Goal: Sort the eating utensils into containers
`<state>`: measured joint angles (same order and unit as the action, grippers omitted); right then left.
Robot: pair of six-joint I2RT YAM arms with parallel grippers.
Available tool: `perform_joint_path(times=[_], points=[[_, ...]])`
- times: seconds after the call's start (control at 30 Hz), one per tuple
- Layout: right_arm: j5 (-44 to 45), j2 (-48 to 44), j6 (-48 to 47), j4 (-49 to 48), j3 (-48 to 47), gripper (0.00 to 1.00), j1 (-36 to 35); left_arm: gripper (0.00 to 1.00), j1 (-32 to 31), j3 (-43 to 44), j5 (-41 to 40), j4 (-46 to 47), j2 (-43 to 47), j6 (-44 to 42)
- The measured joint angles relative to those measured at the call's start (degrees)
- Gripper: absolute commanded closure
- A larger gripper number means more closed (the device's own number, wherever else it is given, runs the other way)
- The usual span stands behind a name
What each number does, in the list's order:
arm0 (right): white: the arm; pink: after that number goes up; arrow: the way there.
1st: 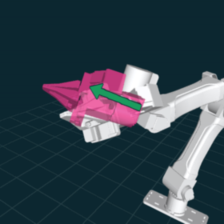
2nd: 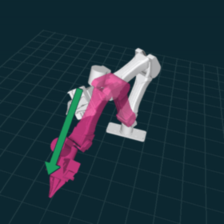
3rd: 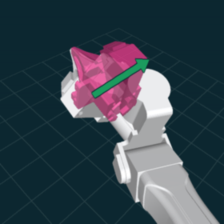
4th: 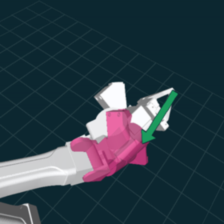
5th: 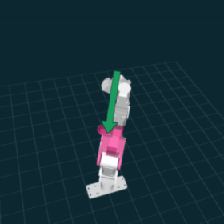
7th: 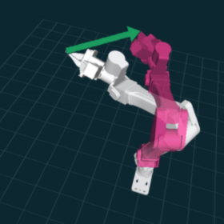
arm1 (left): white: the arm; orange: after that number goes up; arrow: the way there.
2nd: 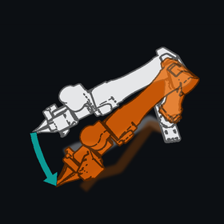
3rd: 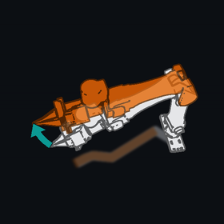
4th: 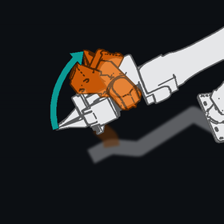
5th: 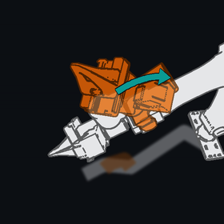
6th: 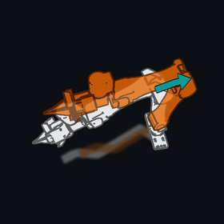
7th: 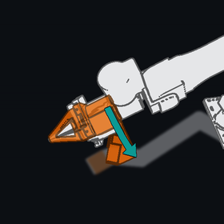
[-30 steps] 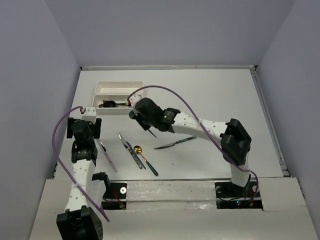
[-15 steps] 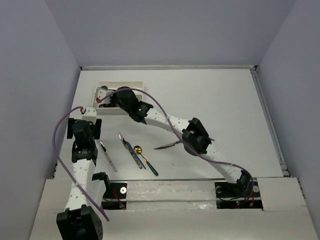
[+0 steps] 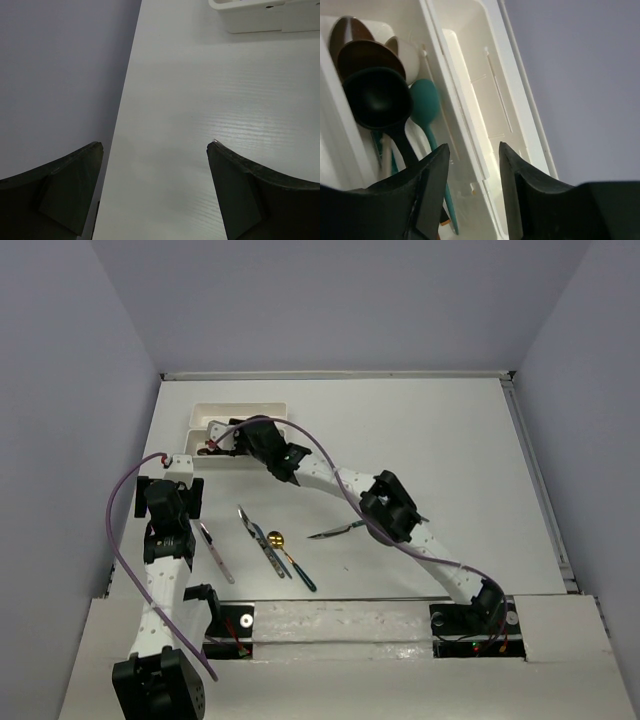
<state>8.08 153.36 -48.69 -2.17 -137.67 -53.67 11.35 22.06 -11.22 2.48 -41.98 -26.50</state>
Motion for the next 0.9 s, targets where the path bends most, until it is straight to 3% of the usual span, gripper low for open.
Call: perform_joint_path(times=[0.27,0.4,0.5,0.53,0.57,0.73,0.9], points=[[1.0,-8.7,1.4,0.7,10.9,0.42,-0.8,0.01,0.0,0.0,0.0,0.0,-0.3,0.0],[7.1,-16.9,6.3,3.0,16.4,0.34,-2.7,0.01,0.0,0.0,0.0,0.0,-0.3,0.0],[9.1,-26.7,17.1,10.8,22.6,0.17,-5.4,0.01,0.0,0.0,0.0,0.0,-0.3,0.0],[8.7,-30.2,20.7,13.4,24.7,0.01,-6.4,0.01,0.0,0.0,0.1,0.0,-0.3,0.0],[7.0,-35.9,26.6,15.6,29.2,0.0,-7.8,0.01,0.0,0.0,0.1,0.0,-0.2,0.0],[1.0,-53.5,45.8,18.6,47.4,0.19,-12.3,0.01,0.0,0.0,0.1,0.0,-0.1,0.0],[1.2,-51.2,59.1,24.4,54.6,0.34,-16.3,0.01,0.0,0.0,0.0,-0.1,1.2,0.0]])
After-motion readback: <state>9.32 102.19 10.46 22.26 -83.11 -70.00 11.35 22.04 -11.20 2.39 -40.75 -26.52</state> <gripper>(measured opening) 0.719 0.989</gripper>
